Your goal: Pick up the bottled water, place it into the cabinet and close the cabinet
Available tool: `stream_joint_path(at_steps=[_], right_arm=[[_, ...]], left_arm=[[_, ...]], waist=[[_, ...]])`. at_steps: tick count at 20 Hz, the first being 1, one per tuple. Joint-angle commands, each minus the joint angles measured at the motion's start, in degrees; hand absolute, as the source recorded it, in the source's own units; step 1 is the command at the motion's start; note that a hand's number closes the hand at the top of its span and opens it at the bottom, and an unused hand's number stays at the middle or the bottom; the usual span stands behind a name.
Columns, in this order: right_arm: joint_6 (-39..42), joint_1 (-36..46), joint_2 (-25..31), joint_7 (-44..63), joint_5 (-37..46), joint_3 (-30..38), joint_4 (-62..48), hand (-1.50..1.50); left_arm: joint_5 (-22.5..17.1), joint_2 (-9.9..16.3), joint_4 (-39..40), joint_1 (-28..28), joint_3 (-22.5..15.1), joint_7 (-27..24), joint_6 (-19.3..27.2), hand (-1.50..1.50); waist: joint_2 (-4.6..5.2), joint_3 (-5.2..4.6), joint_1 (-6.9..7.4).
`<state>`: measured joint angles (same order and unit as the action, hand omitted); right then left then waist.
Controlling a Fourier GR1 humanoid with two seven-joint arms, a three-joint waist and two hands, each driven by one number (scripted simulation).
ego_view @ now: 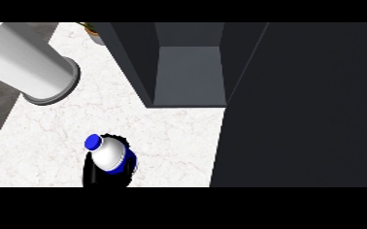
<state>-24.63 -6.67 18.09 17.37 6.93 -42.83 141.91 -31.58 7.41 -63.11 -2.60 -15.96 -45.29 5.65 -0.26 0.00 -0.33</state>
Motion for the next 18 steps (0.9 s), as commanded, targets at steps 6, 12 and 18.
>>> stream_joint_path(at_steps=[6,12,18], right_arm=[[-0.4,1.7,0.3,5.9,6.6,-0.6,6.6,-1.5],[0.0,3.6,-0.5,6.7,5.3,0.5,5.0,-1.5],[-1.2,-2.6,1.7,1.6,6.2,-1.7,7.0,-1.5]], left_arm=[[1.3,-1.3,-17.2,-4.2,-5.1,12.7,6.0,1.5],[5.8,-1.0,-22.6,-0.6,-4.4,15.6,11.4,1.5],[10.7,-5.6,-24.9,5.6,-7.8,22.9,19.3,1.5]], waist=[[0.04,-0.03,0.25],[0.12,-0.04,0.28],[0.02,0.0,-0.25]])
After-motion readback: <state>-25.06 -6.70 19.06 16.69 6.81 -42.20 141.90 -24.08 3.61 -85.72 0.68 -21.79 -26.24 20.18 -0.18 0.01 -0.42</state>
